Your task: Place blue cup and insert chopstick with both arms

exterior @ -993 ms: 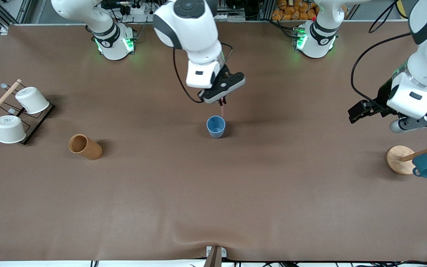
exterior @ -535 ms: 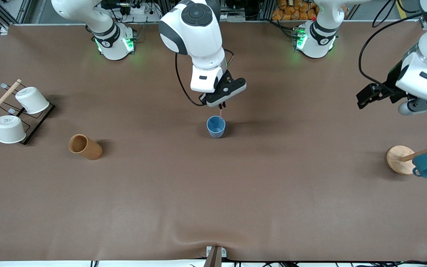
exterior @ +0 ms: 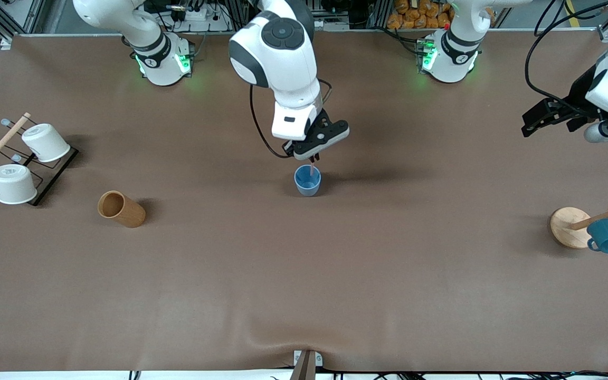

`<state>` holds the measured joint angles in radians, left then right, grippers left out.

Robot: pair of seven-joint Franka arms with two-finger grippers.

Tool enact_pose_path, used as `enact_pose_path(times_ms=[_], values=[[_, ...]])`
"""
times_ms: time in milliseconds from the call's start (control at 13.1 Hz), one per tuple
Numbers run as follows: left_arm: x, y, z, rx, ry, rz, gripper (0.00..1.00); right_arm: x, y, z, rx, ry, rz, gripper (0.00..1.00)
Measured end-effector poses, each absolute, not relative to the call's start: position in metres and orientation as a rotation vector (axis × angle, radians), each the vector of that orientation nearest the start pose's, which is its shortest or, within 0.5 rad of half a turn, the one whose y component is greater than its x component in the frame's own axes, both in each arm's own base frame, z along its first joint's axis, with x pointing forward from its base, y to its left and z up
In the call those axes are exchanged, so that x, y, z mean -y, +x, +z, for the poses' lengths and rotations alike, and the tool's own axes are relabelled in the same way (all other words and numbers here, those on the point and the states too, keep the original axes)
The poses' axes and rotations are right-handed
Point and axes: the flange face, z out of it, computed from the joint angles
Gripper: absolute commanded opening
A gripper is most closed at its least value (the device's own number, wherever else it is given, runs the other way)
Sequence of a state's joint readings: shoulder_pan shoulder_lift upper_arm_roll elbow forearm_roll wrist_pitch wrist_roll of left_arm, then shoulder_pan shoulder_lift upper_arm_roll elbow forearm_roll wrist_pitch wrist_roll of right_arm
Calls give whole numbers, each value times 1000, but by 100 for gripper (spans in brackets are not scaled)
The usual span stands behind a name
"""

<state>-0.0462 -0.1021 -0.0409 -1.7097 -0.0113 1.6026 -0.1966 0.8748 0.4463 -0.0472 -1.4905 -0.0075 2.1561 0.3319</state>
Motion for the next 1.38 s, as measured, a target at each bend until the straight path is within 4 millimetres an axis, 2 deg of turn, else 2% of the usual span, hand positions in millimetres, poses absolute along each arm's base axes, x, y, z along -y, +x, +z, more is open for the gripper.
enact_pose_path(times_ms=[535,917,993,1069,1146,1375], values=[[50,514,617,159,-3138,76,100,-521,475,383,794,-2953,-317,0],[52,510,625,153,-3137,77,100,-517,473,372,796,-2968,-293,0],[53,510,629,151,-3139,63,100,-516,473,369,797,-2972,-286,9],[53,510,632,149,-3140,54,100,-515,472,366,798,-2976,-279,47],[54,510,633,146,-3140,52,100,-514,472,364,799,-2979,-274,99],[58,511,631,134,-3140,58,100,-514,471,363,799,-2980,-272,100]])
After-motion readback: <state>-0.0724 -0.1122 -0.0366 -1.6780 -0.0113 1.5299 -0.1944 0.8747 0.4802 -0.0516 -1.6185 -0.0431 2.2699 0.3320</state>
